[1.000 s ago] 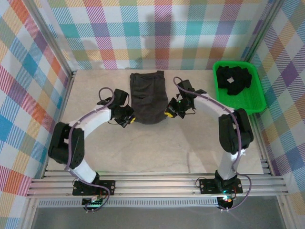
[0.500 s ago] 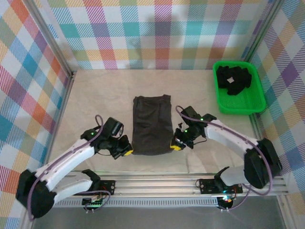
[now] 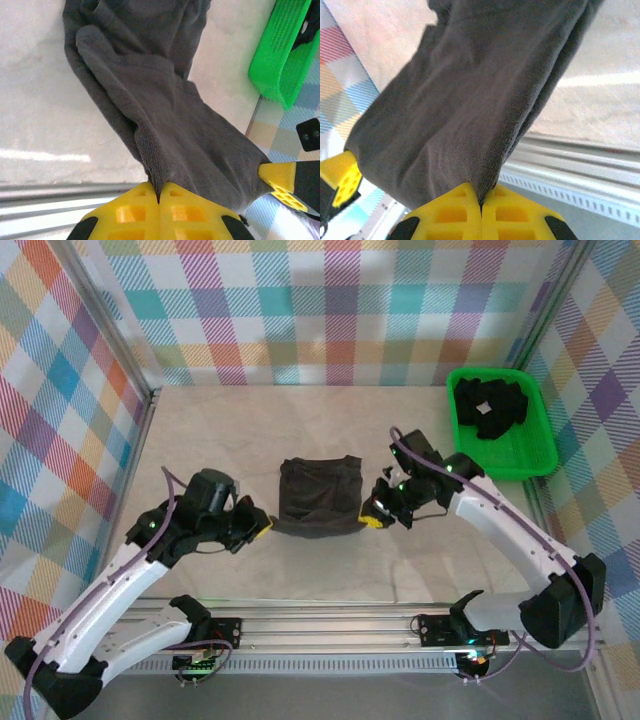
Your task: Fold and stack the t-shirts
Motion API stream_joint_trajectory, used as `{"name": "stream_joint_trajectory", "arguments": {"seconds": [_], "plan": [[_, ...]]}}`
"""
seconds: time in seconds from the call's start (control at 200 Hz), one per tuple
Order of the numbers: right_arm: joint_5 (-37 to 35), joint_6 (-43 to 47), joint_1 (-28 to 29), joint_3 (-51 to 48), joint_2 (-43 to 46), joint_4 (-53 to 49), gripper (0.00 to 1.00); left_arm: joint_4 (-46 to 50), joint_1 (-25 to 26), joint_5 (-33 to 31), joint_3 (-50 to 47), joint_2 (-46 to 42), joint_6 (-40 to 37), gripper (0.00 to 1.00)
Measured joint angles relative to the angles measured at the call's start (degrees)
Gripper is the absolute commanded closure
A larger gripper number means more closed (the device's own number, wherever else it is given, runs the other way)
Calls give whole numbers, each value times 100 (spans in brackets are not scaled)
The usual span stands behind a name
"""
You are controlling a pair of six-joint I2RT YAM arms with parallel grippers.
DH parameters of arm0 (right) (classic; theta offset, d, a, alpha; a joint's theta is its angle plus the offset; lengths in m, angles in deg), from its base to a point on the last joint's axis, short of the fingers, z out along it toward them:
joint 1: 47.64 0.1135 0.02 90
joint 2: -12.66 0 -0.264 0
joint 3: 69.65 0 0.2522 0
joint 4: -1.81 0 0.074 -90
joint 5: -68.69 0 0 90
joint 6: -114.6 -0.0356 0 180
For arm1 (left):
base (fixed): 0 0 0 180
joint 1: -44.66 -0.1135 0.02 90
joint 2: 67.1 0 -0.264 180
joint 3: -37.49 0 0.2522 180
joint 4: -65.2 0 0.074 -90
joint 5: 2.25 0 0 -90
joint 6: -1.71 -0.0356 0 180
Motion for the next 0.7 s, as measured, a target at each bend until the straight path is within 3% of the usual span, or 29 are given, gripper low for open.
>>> {"name": "stream_joint_trajectory", "arguments": {"seconds": [0.115,0.22,0.425,0.49,0.535,0.575,0.62,0.7], "plan": [[-83,22,-319,713,-623,-39,100,-155,-243,-201,433,649,-109,100],[-120,66,-619,1246,-1285,7,100,-501,-776,-203,678,1300,-289,100],[-116,197,-1071,2455,-2931,251,100,-1174,-1567,-109,1711,3305,-844,100],[-142,293,-1174,2966,-3558,396,89,-1364,-1727,-70,2118,4057,-1036,100],[-223,428,-1224,3294,-3958,485,80,-1445,-1803,-63,2393,4509,-1158,90],[-341,597,-1244,3593,-4308,555,69,-1519,-1864,-55,2616,4868,-1281,68],[-476,820,-1274,3941,-4673,621,64,-1611,-1921,-37,2809,5189,-1416,49],[-654,1080,-1342,4404,-5080,640,59,-1792,-2009,-39,2892,5429,-1596,41]]}}
